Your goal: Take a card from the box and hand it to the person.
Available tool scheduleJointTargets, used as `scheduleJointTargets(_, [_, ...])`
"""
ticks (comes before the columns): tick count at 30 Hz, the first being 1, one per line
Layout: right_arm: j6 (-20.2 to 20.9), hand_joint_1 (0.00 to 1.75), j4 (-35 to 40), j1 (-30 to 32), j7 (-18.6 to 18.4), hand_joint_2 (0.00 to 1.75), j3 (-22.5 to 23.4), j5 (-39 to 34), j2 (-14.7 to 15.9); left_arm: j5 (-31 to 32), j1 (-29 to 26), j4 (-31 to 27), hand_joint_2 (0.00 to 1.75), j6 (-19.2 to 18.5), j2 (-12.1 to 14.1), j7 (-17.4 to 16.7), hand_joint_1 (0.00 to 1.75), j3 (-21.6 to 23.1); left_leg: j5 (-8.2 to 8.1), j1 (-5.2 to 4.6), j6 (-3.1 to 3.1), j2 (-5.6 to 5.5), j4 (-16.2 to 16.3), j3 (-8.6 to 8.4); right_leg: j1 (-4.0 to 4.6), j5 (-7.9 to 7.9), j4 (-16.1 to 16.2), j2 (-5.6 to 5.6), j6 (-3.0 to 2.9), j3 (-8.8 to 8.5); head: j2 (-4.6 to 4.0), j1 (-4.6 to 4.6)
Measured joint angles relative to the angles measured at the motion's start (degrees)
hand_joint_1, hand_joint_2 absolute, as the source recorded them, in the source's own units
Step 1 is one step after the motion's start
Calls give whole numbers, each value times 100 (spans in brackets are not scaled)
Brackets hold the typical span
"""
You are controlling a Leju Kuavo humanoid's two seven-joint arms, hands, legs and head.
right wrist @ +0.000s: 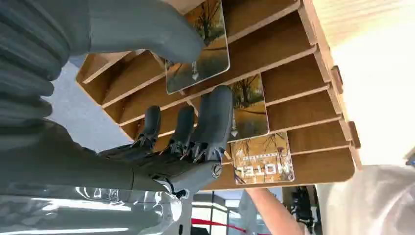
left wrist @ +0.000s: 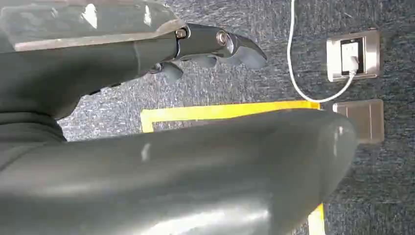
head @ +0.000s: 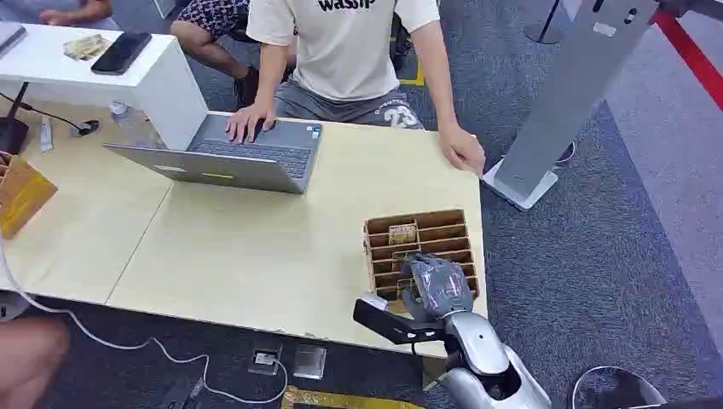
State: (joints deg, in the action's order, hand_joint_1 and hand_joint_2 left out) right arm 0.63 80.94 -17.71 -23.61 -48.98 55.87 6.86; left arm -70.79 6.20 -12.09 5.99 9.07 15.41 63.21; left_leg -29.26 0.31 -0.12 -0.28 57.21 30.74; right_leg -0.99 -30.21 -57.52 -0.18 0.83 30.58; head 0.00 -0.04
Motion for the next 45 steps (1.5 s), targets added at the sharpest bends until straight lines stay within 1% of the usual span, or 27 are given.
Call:
scheduleJointTargets(1, [-2, 94, -13, 0, 0, 175, 0, -2, -4, 0, 1, 0, 0, 0, 0, 0, 0, 0, 0, 0, 0, 0, 0, 0, 0, 0, 0, 0, 0, 0, 0, 0])
scheduleJointTargets(2, [-4, 101, -22, 0, 2, 175, 0, -11, -7, 0, 1, 0, 0, -2, 0, 0, 0, 0, 0, 0, 0, 0, 0, 0, 0, 0, 0, 0, 0, 0, 0, 0])
scheduleJointTargets(6, [-15, 98, -68, -1, 4, 175, -4, -59, -15, 0, 1, 0, 0, -7, 0, 0, 0, 0, 0, 0, 0, 0, 0, 0, 0, 0, 0, 0, 0, 0, 0, 2])
scheduleJointTargets(9, [-22, 99, -81, -4, 4, 175, -4, -74, -17, 0, 1, 0, 0, -13, 0, 0, 0, 0, 0, 0, 0, 0, 0, 0, 0, 0, 0, 0, 0, 0, 0, 2])
scheduleJointTargets(10, [-26, 105, -88, -5, 4, 175, -4, -81, -17, 0, 1, 0, 0, -13, 0, 0, 0, 0, 0, 0, 0, 0, 0, 0, 0, 0, 0, 0, 0, 0, 0, 2])
scheduleJointTargets(11, [-33, 106, -92, -7, 2, 175, -2, -85, -20, 0, 1, 0, 0, -13, 0, 0, 0, 0, 0, 0, 0, 0, 0, 0, 0, 0, 0, 0, 0, 0, 0, 0])
scheduleJointTargets(13, [-44, 106, -98, -12, -2, 175, -2, -87, -20, 0, 1, 0, 0, -13, 0, 0, 0, 0, 0, 0, 0, 0, 0, -1, 0, 0, 0, 0, 0, 0, 0, 0])
scheduleJointTargets(14, [-52, 101, -98, -12, -2, 175, -2, -87, -20, 0, 0, 0, 0, -13, 0, 0, 0, 0, 0, 0, 0, 0, 0, 0, 0, 0, 0, 0, 0, 0, 0, 0])
scheduleJointTargets(15, [-55, 101, -101, -12, -2, 175, -2, -92, -20, 0, 1, 0, 0, -13, 0, 0, 0, 0, 0, 0, 0, 0, 0, 0, 0, 0, 0, 0, 0, 0, 0, 0])
scheduleJointTargets(16, [-57, 94, -103, -12, -2, 175, -2, -101, -20, 2, 1, -2, 0, -13, 0, 0, 0, 0, 0, 0, 0, 0, 0, 0, 0, 0, 0, 0, 0, 0, 0, 0])
scheduleJointTargets(19, [-57, 99, -109, -11, -2, 175, -2, -98, -20, 2, 1, 0, 0, -13, 0, 0, 0, 0, 0, 0, 0, 0, 0, 0, 0, 0, 0, 0, 0, 0, 0, 0])
scheduleJointTargets(21, [-57, 87, -114, -11, -2, 175, -2, -98, -20, 4, 1, 0, 0, -13, 0, 0, 0, 0, 0, 0, 0, 0, 0, 0, 0, 0, 0, 0, 0, 0, 0, 0])
scheduleJointTargets(23, [-57, 93, -125, -11, -2, 175, -2, -98, -20, 4, 1, 0, 0, -13, 0, 0, 0, 0, 0, 0, 0, 0, 0, 0, 0, 0, 0, 0, 0, 0, 0, 0])
scheduleJointTargets(24, [-57, 91, -131, -11, -2, 175, -2, -98, -20, 4, 1, 0, 0, -13, 0, 0, 0, 0, 0, 0, 0, 0, 0, 0, 0, 0, 0, 0, 0, 0, 0, 0])
scheduleJointTargets(25, [-57, 82, -136, -11, -2, 175, -2, -101, -20, 9, 1, 0, 0, -13, 0, 0, 0, 0, 0, 0, 0, 0, 0, -1, 0, 0, 0, 0, 0, 0, 0, 0])
scheduleJointTargets(26, [-57, 80, -138, -11, -2, 175, -2, -103, -20, 11, 1, 0, 0, -13, 0, 2, 0, 0, 0, 0, 0, 0, 0, 0, 0, 0, 0, 0, 0, 0, 0, 0])
scheduleJointTargets(27, [-57, 73, -144, -12, -2, 175, -2, -105, -20, 15, 1, 0, 0, -13, 0, 2, 0, 2, 0, 0, 0, 0, 0, 0, 0, 0, 0, 0, 0, 0, 0, 0])
scheduleJointTargets(28, [-57, 75, -147, -11, -2, 175, -2, -120, -20, 17, 1, 0, 0, -13, 0, 2, 0, 2, 0, 0, 0, 0, 0, 0, 0, 0, 0, 0, 0, 0, 0, 0])
scheduleJointTargets(29, [-57, 82, -151, -11, -2, 175, -2, -127, -20, 17, 0, 0, 0, -13, 0, 2, 0, 2, 0, 0, 0, 0, 0, 0, 0, 0, 0, 0, 0, 0, 0, 0])
scheduleJointTargets(33, [-57, 80, -168, -12, 22, 175, -2, -190, -20, 17, 1, -2, 0, -13, 9, 2, 0, 2, 0, 0, 0, 0, 0, -1, 0, 0, 0, 0, 0, 0, 0, 0])
scheduleJointTargets(34, [-57, 75, -173, -12, 30, 175, -2, -192, -20, 17, 1, -2, 0, -13, 11, 2, 0, 2, 0, 0, 0, 0, 0, -1, 0, 0, 0, 0, 0, -1, 0, 0])
scheduleJointTargets(37, [-57, 89, -195, -12, 39, 175, -2, -201, -22, 17, 1, 0, 0, -13, 13, 2, 0, 2, 0, 0, 0, 0, 0, -1, 0, 0, 0, 0, 0, -1, 0, 0])
scheduleJointTargets(38, [-57, 91, -201, -13, 44, 175, -2, -201, -22, 17, 1, 0, 0, -11, 13, 4, 0, 2, 0, 0, 0, 0, 0, -1, 0, 0, 0, 0, 0, -1, 0, 0])
scheduleJointTargets(40, [-61, 108, -210, -17, 52, 175, -2, -203, -22, 17, 1, 0, 0, -2, 13, 2, 0, 2, 0, 0, 0, 0, 0, 0, 0, 0, 0, 0, 0, -1, 0, 0])
scheduleJointTargets(43, [-70, 108, -219, -37, 66, 175, -2, -205, -22, 18, 0, 0, 0, 2, 13, 2, 0, 0, 0, 0, 0, -1, 0, -1, 0, 0, 0, 0, 0, -1, 0, 2])
scheduleJointTargets(44, [-72, 113, -221, -43, 66, 175, -2, -205, -22, 17, 0, -2, 0, 4, 13, 2, 0, 2, 0, 0, 0, -1, 0, -1, 0, 0, 0, 0, 0, -1, 0, 2])
scheduleJointTargets(45, [-72, 113, -225, -48, 68, 175, -2, -205, -22, 17, 1, 0, 0, 4, 13, 2, 0, 2, 0, 0, 0, -1, 0, 0, 0, 0, 0, 0, 0, -1, 0, 0])
